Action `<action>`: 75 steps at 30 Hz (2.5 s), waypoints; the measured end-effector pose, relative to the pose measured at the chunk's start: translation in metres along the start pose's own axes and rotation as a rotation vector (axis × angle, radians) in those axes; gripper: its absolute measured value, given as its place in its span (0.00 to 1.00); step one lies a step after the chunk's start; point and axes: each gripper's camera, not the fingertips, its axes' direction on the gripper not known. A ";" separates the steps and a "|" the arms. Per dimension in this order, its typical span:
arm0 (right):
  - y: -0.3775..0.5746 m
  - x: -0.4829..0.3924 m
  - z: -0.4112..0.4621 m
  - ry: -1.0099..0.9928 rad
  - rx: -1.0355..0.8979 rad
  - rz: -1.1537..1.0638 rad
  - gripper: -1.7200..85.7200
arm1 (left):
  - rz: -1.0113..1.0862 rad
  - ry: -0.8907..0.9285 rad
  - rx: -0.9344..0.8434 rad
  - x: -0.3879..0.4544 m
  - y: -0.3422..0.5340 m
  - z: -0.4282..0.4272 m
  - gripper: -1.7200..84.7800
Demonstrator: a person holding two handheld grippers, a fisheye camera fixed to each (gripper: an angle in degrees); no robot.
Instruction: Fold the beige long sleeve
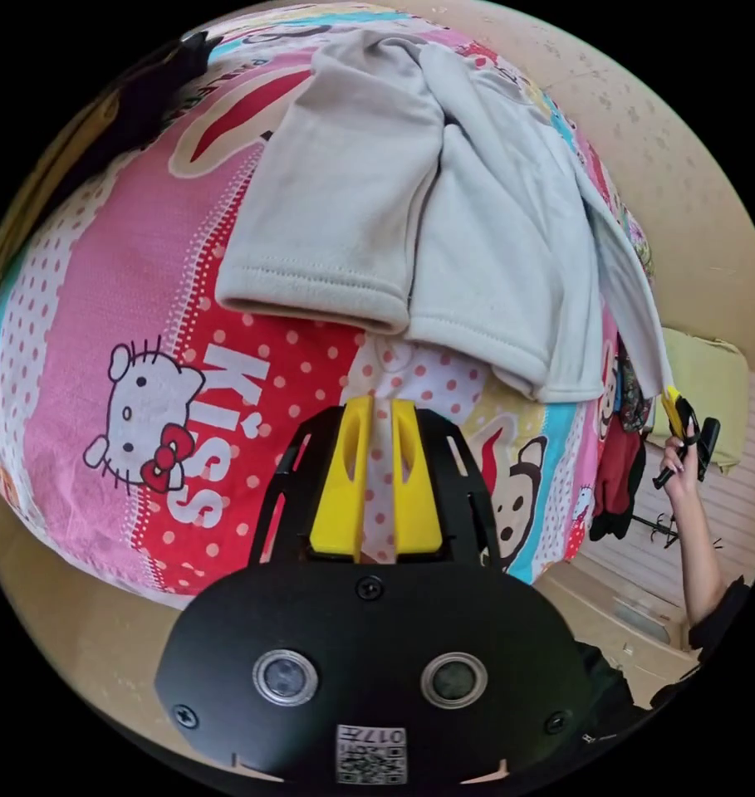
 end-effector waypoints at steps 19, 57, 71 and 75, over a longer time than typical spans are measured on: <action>0.019 -0.024 0.089 -0.011 -0.224 -0.082 0.29 | 0.436 0.052 0.348 -0.054 0.100 -0.034 0.15; 0.081 0.024 0.091 -0.207 -0.026 0.275 0.08 | 0.953 -1.227 0.307 0.088 0.248 0.196 0.04; 0.079 0.035 0.056 -0.155 0.005 0.166 0.18 | 0.529 -0.737 0.333 0.011 0.204 0.139 0.14; 0.072 0.038 0.086 -0.166 -0.071 0.132 0.16 | 0.596 -0.573 0.268 0.011 0.180 0.151 0.12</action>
